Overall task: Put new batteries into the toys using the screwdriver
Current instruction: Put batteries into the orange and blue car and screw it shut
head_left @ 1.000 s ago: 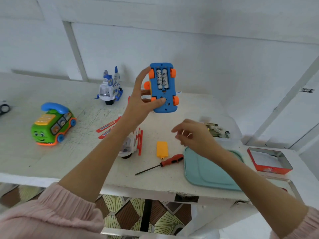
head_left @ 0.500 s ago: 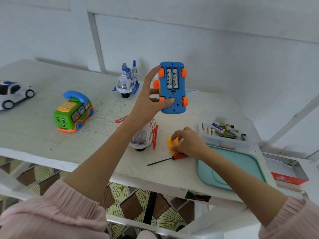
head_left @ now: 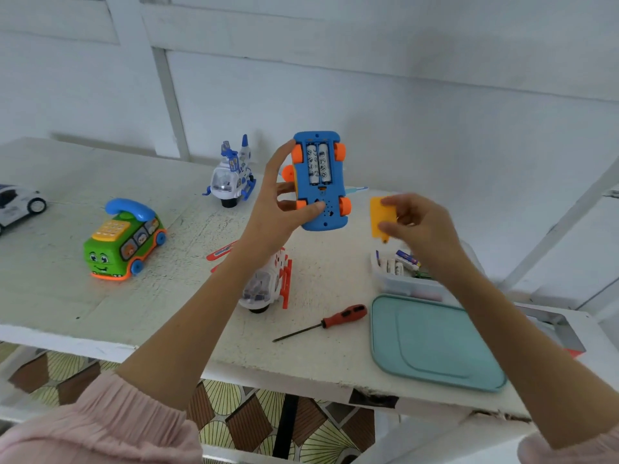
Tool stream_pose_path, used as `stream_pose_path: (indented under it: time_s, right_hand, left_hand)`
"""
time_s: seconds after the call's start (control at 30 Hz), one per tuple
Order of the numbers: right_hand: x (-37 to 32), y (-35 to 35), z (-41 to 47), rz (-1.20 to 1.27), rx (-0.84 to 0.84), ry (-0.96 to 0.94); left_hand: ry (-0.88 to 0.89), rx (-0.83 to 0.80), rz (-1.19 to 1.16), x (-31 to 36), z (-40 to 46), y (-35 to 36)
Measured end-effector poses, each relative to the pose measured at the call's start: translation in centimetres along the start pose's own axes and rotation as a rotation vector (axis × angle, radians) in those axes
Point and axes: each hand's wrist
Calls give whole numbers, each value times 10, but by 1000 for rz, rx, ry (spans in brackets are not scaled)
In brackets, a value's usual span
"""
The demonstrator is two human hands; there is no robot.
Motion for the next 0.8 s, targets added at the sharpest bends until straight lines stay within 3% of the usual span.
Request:
stream_pose_path:
  time_s: [0.13, 0.4, 0.8]
  right_hand:
    - [-22, -21, -1, 138, 38, -128]
    - [-36, -5, -13, 229, -226, -160]
    - [-26, 0, -17, 317, -118, -109]
  left_hand:
    - [-8, -61, 0, -1, 2, 13]
    - [-37, -129, -31, -15, 3, 35]
    - [-68, -166, -44, -24, -6, 50]
Point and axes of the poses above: each hand's wrist, its own z-axis towards the middle knuckle, its own y-axis out of the palm, x = y × z, and after that the axes turned 13 degrees about -x, right-handed
